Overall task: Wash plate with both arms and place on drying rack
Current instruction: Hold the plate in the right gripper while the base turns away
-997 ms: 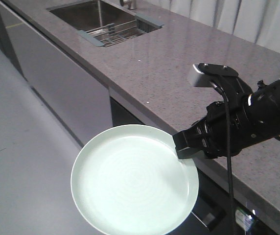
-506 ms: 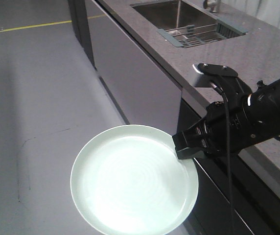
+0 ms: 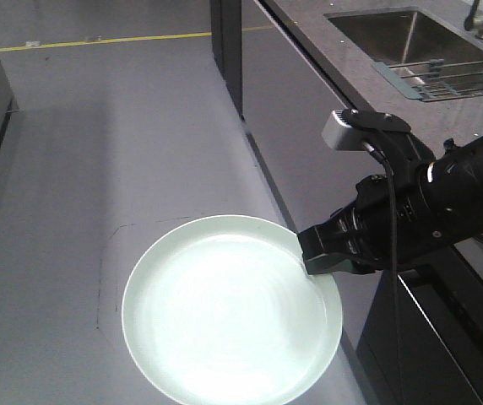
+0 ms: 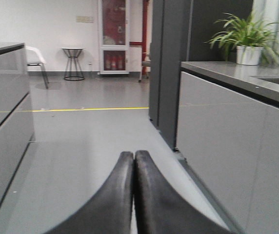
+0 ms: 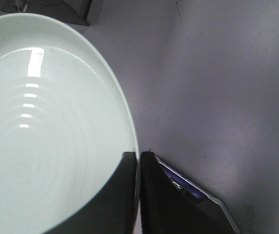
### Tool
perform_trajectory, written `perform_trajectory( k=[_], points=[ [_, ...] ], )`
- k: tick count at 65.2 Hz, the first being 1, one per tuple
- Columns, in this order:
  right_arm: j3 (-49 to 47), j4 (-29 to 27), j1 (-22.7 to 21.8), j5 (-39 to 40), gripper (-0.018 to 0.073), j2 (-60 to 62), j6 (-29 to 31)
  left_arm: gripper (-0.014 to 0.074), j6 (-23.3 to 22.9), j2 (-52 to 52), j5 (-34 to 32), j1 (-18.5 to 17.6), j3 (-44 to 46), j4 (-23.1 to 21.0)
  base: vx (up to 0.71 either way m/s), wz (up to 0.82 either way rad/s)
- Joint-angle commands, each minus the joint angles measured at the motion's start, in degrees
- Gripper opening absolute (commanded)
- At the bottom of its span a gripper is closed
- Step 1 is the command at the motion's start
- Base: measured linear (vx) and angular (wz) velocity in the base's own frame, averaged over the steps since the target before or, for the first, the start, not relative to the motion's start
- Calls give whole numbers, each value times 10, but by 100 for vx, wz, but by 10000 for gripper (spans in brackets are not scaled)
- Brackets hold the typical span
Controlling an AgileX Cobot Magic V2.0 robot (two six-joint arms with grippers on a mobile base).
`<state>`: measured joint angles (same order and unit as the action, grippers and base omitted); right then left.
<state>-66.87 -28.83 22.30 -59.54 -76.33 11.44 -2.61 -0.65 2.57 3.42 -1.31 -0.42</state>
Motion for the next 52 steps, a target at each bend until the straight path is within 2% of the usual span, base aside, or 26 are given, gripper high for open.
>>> perform_trajectory(
  k=[1, 52],
  points=[
    [-14, -19, 0, 17, -8, 18, 4, -6, 0, -8, -42, -4, 12, -6, 9, 35],
    [-14, -19, 0, 17, -8, 18, 4, -6, 0, -8, -42, -4, 12, -6, 12, 37]
  ],
)
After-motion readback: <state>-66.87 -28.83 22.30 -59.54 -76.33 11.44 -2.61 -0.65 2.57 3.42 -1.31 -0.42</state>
